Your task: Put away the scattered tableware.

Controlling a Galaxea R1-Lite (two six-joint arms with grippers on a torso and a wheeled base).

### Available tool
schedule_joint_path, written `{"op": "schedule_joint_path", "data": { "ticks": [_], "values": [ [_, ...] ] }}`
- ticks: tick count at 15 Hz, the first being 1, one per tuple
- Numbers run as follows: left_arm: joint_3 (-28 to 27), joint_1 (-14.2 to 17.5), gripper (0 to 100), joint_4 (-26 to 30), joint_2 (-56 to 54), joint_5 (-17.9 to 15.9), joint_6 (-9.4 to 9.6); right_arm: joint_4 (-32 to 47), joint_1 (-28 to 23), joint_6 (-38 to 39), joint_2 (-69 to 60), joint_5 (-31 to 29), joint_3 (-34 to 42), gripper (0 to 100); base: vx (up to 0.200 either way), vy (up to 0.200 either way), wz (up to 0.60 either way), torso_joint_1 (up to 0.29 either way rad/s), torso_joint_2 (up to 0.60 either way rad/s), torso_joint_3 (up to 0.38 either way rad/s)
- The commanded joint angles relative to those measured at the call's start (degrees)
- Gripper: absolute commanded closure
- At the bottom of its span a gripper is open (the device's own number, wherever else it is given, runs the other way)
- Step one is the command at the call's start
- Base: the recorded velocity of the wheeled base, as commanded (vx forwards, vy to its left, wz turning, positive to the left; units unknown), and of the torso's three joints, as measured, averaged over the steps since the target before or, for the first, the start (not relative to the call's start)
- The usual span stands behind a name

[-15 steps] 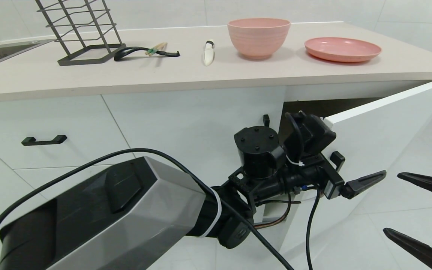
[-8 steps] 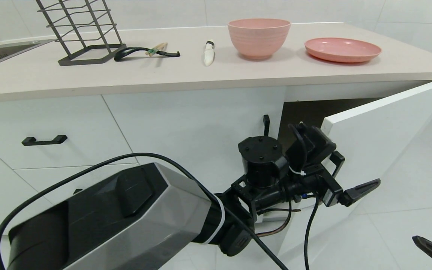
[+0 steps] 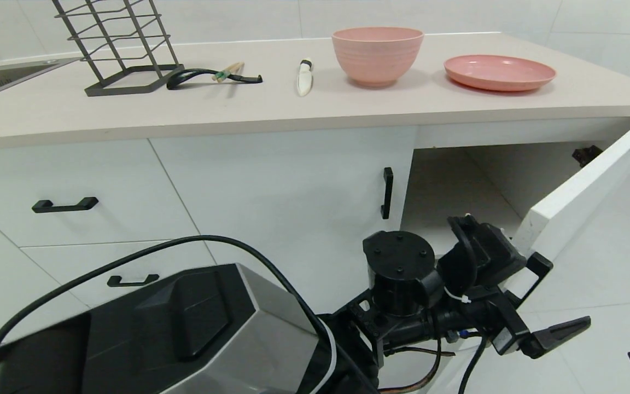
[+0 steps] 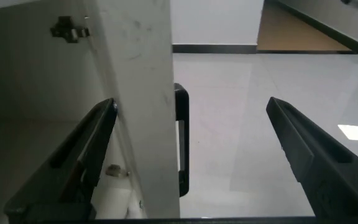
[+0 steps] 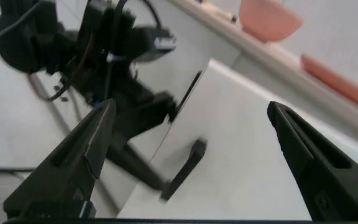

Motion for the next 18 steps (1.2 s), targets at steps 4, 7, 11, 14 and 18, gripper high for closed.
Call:
{"op": "schedule_joint_path", "data": {
  "ticks": [4,7,11,14,18],
  "values": [
    [-0.1,-3.4,0,-0.1,0.3,0.1,-0.01,0.0,-0.1,0.1,-3.7,-0.1,-5.4,0,0.000,0.000,0.00,0.000,0.00,0.000],
    [-1.3,-4.1,0,-0.2,1.1,0.1,-0.01,0.0,-0.2,0.1,-4.8,-0.1,-9.6,0,0.000,0.000,0.00,0.000,0.00,0.000],
    [-4.3,-4.9,0,-0.4,2.8,0.0,-0.01,0.0,-0.7,0.0,-6.6,-0.1,-10.2,0,0.000,0.000,0.00,0.000,0.00,0.000],
    [-4.4,-6.0,0,-0.4,3.4,0.0,-0.01,0.0,-1.1,-0.1,-7.3,-0.1,-10.2,0,0.000,0.000,0.00,0.000,0.00,0.000],
    [-4.5,-7.5,0,-0.4,3.9,-0.1,-0.01,0.0,-1.1,-0.1,-7.7,-0.1,-10.3,0,0.000,0.000,0.00,0.000,0.00,0.000]
  ]
}}
